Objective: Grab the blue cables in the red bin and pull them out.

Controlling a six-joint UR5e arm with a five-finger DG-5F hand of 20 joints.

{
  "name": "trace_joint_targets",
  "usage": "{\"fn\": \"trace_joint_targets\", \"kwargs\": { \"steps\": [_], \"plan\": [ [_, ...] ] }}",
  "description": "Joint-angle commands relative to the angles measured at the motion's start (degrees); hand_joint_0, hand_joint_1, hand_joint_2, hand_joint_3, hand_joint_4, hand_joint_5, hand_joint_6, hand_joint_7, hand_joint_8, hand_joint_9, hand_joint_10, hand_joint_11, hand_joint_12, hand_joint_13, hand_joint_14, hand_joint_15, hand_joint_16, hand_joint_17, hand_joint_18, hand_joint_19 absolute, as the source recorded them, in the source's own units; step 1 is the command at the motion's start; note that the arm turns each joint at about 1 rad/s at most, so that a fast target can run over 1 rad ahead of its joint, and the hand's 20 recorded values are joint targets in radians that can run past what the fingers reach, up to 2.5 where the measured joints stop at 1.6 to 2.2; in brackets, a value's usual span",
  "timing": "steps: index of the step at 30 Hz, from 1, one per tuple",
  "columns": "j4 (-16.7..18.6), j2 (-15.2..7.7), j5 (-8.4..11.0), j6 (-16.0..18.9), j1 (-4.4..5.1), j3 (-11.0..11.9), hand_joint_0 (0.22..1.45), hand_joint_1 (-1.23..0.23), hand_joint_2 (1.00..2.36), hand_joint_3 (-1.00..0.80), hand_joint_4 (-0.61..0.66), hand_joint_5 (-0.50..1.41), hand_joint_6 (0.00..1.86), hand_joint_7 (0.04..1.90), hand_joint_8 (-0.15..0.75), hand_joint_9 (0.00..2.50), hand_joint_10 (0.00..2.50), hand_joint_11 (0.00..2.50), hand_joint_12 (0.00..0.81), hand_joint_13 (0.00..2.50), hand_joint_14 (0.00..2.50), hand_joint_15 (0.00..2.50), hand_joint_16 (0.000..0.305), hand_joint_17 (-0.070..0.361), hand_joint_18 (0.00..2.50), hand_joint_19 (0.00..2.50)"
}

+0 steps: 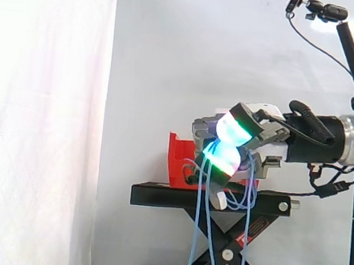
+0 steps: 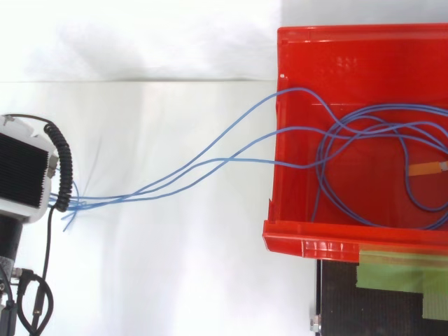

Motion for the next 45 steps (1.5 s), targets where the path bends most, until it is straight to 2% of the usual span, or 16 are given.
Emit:
{"fn": "trace_joint_targets", "kwargs": {
  "steps": [1,13,32,40,45],
  "plan": [
    [-0.05,0.00,0.00,-0.02,0.08,0.02,0.83,-0.69,1.00,-1.00,-0.09,0.43,1.36,0.41,0.197,0.68,2.50,1.37,0.278,1.18,1.51,1.31,0.044,0.099,0.95,0.86],
    [-0.31,0.00,-0.18,-0.02,0.08,0.02,0.66,-0.63,1.00,-1.00,-0.03,0.38,1.32,0.34,0.231,0.66,2.50,1.24,0.337,1.18,1.45,1.20,0.055,0.124,0.95,0.80],
    [-0.31,0.00,-0.26,-0.02,0.08,0.02,0.59,-0.58,1.00,-1.00,0.00,0.38,1.31,0.31,0.256,0.65,2.50,1.16,0.364,1.19,1.41,1.16,0.062,0.139,0.96,0.76],
    [-0.22,0.00,-0.53,-0.02,0.08,0.02,0.63,-0.74,1.00,-1.00,-0.01,0.32,1.32,0.33,0.240,0.57,2.50,1.22,0.346,1.15,1.36,1.21,0.059,0.133,0.90,0.78],
    [-0.31,0.00,-0.53,-0.02,0.08,0.02,0.62,-0.78,1.00,-1.00,-0.01,0.31,1.32,0.32,0.247,0.54,2.50,1.20,0.353,1.13,1.35,1.20,0.060,0.135,0.89,0.77]
  ]
}}
